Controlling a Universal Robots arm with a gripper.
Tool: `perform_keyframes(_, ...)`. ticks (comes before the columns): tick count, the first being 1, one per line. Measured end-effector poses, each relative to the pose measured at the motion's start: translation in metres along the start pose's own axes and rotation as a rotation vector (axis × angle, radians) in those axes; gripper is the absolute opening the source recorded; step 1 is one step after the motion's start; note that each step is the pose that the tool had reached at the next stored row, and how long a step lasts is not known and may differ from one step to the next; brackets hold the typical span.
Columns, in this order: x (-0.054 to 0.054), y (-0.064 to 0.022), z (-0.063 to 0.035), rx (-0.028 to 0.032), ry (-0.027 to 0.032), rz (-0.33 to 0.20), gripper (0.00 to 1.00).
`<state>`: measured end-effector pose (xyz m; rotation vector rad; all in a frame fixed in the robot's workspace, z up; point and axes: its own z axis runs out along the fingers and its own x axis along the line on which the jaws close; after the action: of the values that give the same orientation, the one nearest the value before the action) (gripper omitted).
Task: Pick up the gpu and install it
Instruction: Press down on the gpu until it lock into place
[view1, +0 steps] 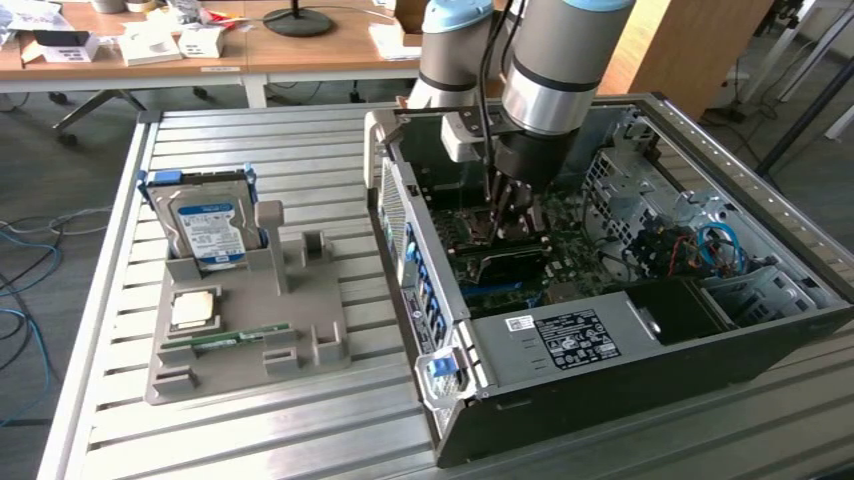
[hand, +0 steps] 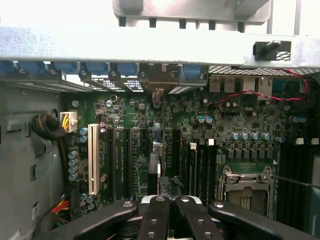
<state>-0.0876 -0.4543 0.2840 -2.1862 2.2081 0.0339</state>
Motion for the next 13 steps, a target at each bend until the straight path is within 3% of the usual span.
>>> perform_keyframes(12,0.0003,0.0000,0.0070,0.0000,0.0001,0.000,0.11)
perform_keyframes(13,-0.0001,-0.0001,0.0012,0.0000,0.0001,0.000,0.11)
